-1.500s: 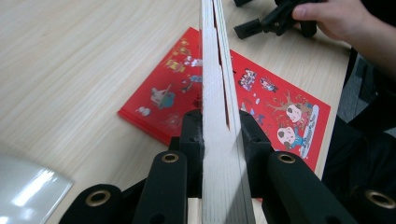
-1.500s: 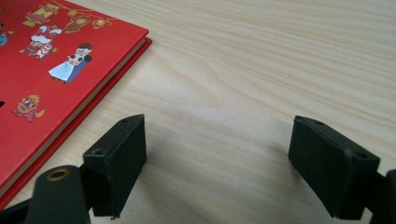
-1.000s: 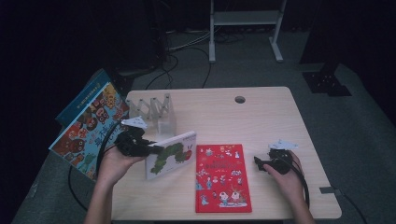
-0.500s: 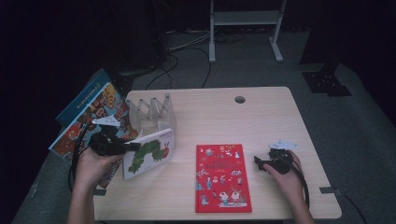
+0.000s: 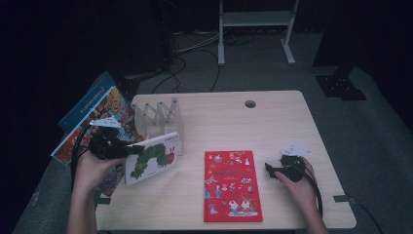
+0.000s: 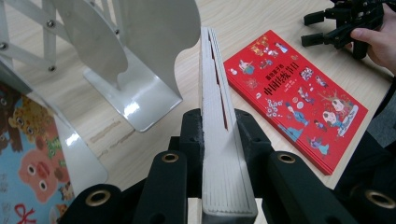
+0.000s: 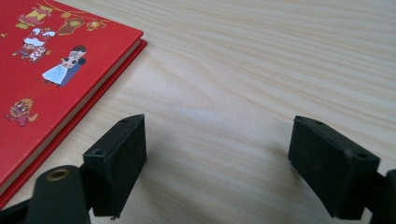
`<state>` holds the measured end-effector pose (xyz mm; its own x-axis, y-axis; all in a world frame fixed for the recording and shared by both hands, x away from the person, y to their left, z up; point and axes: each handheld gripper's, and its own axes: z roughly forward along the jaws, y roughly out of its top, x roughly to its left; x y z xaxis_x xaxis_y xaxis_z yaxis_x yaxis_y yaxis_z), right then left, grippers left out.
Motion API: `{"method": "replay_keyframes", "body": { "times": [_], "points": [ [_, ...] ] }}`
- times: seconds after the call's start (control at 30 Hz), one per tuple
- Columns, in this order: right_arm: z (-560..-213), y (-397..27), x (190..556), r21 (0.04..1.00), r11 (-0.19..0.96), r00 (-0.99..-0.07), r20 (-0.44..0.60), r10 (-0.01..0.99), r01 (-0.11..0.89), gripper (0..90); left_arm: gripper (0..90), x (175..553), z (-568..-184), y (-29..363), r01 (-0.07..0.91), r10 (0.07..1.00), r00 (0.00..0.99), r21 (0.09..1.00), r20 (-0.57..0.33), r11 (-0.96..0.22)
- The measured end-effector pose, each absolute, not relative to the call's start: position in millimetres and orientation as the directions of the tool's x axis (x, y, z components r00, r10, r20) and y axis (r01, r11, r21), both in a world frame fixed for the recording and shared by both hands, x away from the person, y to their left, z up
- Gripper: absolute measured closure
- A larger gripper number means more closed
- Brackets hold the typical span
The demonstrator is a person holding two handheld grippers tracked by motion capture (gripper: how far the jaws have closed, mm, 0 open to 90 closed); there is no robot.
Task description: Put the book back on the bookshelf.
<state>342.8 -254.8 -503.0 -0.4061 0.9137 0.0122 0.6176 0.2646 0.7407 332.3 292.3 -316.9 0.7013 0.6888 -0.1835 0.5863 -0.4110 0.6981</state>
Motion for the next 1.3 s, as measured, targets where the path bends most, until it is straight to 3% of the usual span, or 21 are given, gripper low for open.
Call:
{"method": "replay_keyframes", "body": {
  "times": [0.3, 0.9, 1.3],
  "points": [
    [-503.0, -254.8, 342.8, 0.741, 0.265, -0.406, 0.012, 0.914, 0.618, 18.2, 75.1, 340.0, -318.9, 298.7, 0.592, 0.714, 0.679, 0.702, -0.169, -0.397],
    [-503.0, -254.8, 342.8, 0.741, 0.264, -0.406, 0.012, 0.914, 0.618, 18.2, 75.0, 383.7, -326.9, 271.5, 0.561, 0.782, 0.614, 0.756, -0.106, -0.338],
    [-502.9, -254.8, 342.8, 0.74, 0.265, -0.406, 0.013, 0.914, 0.618, 18.2, 74.9, 412.0, -341.4, 261.7, 0.579, 0.814, 0.57, 0.757, -0.11, -0.303]
  ]
}}
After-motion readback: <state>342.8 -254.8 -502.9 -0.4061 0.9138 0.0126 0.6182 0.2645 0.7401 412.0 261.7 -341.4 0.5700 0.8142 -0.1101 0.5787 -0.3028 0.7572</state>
